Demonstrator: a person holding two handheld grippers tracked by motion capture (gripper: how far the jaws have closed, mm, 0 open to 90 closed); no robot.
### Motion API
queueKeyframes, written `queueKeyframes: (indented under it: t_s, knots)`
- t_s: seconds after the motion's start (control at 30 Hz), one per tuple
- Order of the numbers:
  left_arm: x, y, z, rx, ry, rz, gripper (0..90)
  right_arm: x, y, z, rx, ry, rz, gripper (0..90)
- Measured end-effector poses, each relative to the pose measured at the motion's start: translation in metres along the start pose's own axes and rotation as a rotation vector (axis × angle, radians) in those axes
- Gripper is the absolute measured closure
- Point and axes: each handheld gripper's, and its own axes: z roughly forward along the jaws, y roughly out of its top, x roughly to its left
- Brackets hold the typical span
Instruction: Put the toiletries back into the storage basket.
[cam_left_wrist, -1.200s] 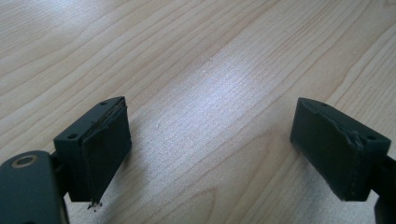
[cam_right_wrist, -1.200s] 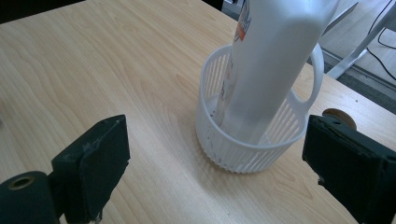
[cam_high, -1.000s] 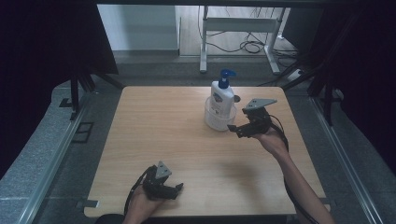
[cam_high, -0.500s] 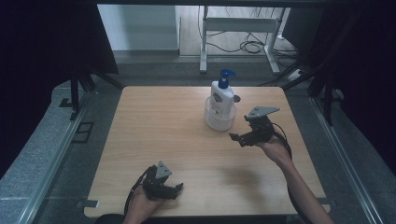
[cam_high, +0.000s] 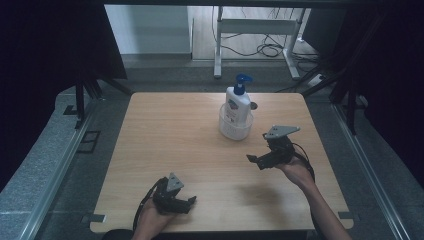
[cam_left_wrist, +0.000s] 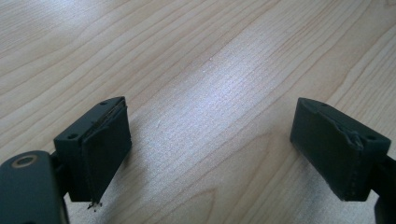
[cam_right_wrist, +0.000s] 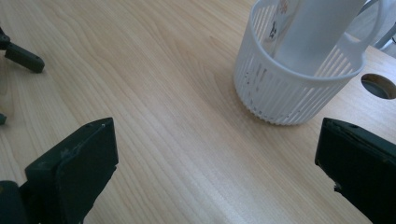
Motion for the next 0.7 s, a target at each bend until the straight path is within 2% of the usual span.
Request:
queueKeyframes:
  t_s: [0.7]
  knots:
    - [0.000,0.000,0.000,-0.001,0.002,-0.001,11.6,0.016,-0.031,-0.015,-0.021,0.002,0.026,0.0]
